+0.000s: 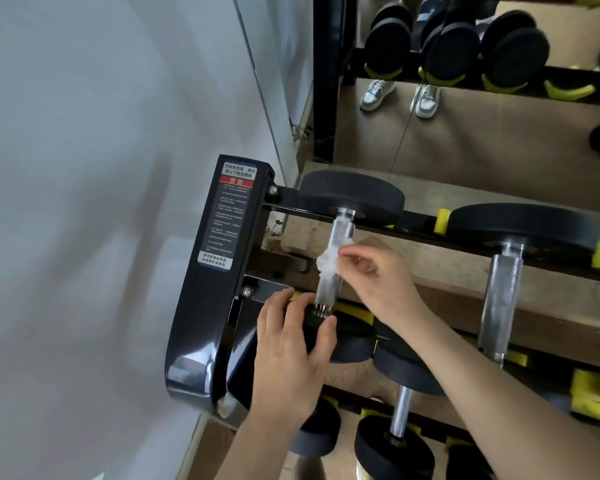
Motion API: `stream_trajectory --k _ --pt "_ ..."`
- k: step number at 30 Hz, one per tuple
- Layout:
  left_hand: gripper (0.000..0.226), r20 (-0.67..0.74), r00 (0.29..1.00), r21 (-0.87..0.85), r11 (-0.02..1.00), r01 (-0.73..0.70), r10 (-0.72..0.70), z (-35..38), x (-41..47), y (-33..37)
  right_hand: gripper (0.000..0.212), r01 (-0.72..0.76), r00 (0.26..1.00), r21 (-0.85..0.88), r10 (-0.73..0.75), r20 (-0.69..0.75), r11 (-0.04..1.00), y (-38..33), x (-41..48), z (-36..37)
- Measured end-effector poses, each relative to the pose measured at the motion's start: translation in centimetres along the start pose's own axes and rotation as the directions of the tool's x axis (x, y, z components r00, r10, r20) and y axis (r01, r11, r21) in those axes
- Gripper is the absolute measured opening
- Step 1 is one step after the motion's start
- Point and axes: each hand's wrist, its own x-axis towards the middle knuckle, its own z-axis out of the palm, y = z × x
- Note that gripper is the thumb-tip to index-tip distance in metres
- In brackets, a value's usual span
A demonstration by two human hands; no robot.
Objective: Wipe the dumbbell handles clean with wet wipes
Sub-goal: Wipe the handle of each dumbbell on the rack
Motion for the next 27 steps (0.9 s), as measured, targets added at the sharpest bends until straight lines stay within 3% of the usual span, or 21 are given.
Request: stream_trajectory --k 2,5,8,11,14,15,19,23,25,27 --pt "0.049 0.0 0.993 0.11 0.987 -0.117 0.118 -0.3 -0.4 0.3 0.008 -0.018 1.0 -0.046 0.018 0.007 0.999 0.1 0.4 0.2" --pt "0.045 0.133 0.924 0.375 0.845 -0.382 0.358 -0.1 -1.2 1.1 0.018 -0.115 0.978 0.13 0.135 -0.162 0.985 -0.7 1.7 0.5" --pt "0.053 0.205 0.915 0.464 0.789 -0.404 0.348 0.6 -0.1 1.0 0.026 -0.271 0.898 0.381 0.374 -0.231 0.884 -0.5 1.0 1.5" --pt "0.054 0.179 0.895 0.341 0.827 -0.446 0.409 0.7 1.1 0.1 0.013 -0.428 0.819 0.67 0.574 0.003 0.606 -0.3 0.5 1.8" --pt "0.056 0.123 0.884 0.214 0.857 -0.468 0.452 0.4 1.3 -0.5 0.009 -0.508 0.792 0.808 0.533 0.299 0.3 -1.1 1.1 1.5" --pt "0.054 0.115 0.883 0.178 0.866 -0.468 0.454 0.2 1.5 -0.9 0.01 -0.509 0.791 0.812 0.528 0.311 0.284 -1.5 1.3 1.6" --pt "0.053 0.214 0.905 -0.193 0.924 -0.331 0.369 -1.6 3.4 -1.8 0.017 -0.492 0.823 0.537 0.568 0.03 0.685 -1.8 1.6 2.4" --pt "0.059 0.397 0.887 -0.427 0.903 -0.05 0.237 -2.6 4.4 -3.3 0.022 -0.433 0.894 0.185 0.447 -0.038 0.882 -2.1 1.6 1.0" --pt "0.058 0.437 0.883 -0.499 0.863 0.081 0.17 -3.2 4.8 -4.6 0.021 -0.252 0.966 -0.138 0.24 -0.095 0.958 -2.4 1.3 0.6" --pt "0.058 0.49 0.861 -0.51 0.846 0.156 0.137 -3.6 5.2 -4.9 0.017 -0.051 0.97 -0.411 -0.052 -0.236 0.91 -2.2 1.4 0.6"
